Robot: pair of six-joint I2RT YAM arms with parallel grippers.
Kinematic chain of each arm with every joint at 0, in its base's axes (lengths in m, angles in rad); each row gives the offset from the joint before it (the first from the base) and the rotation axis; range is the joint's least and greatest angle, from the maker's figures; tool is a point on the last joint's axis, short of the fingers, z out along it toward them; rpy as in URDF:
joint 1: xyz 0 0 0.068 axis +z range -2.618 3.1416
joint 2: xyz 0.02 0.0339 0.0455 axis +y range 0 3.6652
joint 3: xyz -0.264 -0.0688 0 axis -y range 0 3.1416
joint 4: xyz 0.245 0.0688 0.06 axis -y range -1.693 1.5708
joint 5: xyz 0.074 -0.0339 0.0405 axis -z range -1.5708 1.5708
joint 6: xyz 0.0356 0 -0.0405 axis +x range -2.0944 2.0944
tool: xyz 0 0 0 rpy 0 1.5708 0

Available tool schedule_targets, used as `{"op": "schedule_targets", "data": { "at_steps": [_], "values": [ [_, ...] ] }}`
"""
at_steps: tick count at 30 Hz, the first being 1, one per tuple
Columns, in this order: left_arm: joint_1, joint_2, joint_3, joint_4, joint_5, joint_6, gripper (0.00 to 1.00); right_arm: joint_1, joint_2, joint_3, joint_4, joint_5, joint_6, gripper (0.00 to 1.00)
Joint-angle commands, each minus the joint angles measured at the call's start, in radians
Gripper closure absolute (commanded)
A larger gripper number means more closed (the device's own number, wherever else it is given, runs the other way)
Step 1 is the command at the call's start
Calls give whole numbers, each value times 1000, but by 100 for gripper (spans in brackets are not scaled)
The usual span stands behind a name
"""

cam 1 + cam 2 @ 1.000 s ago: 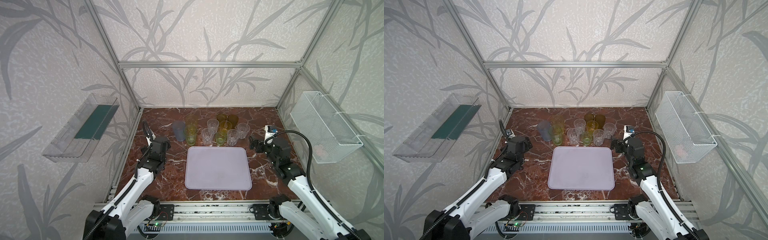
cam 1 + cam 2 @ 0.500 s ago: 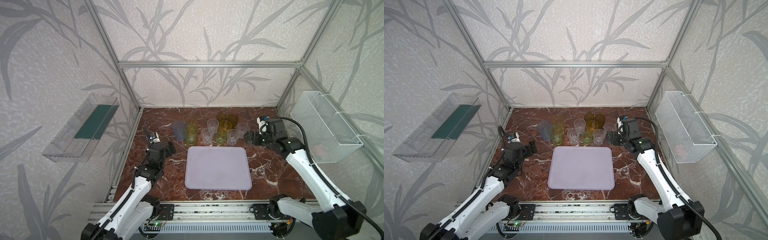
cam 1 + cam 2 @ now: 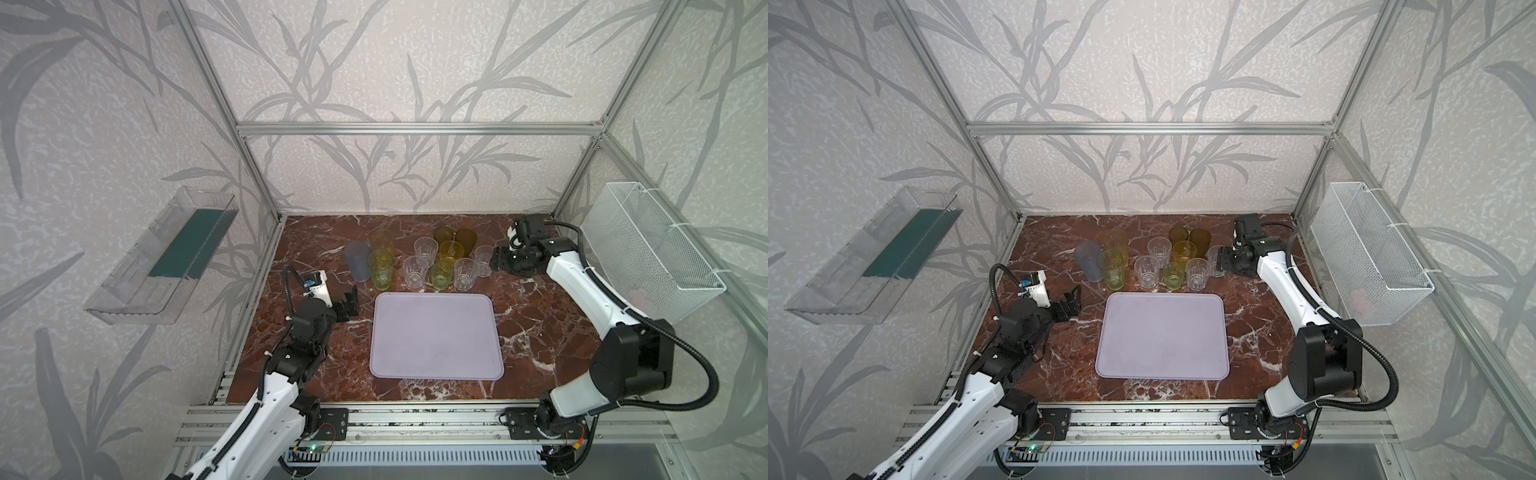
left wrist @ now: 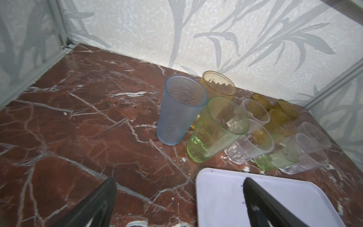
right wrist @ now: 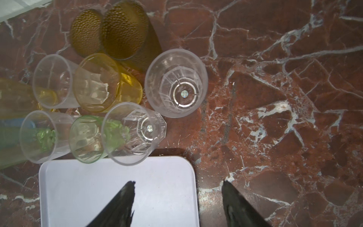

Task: Place the glasses into the tray
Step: Pick up the glass from the top-right of the table.

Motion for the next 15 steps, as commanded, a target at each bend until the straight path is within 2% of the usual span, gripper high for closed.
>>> {"op": "schedule_targets", "data": {
  "at_steps": [1, 5, 11, 15],
  "values": [
    [-35, 13, 54, 5, 70, -2, 2, -35, 26, 51, 3, -26, 46, 30],
    [-67, 33, 103, -14, 129, -49, 2, -69, 100, 98, 3, -87, 47, 34],
    [-128, 91, 171, -46, 193, -73, 2, -73, 190, 157, 13, -70, 56, 39],
    [-138, 144, 179, -19, 222, -90, 1, -76, 240, 188, 30, -68, 64, 43]
  ]
}}
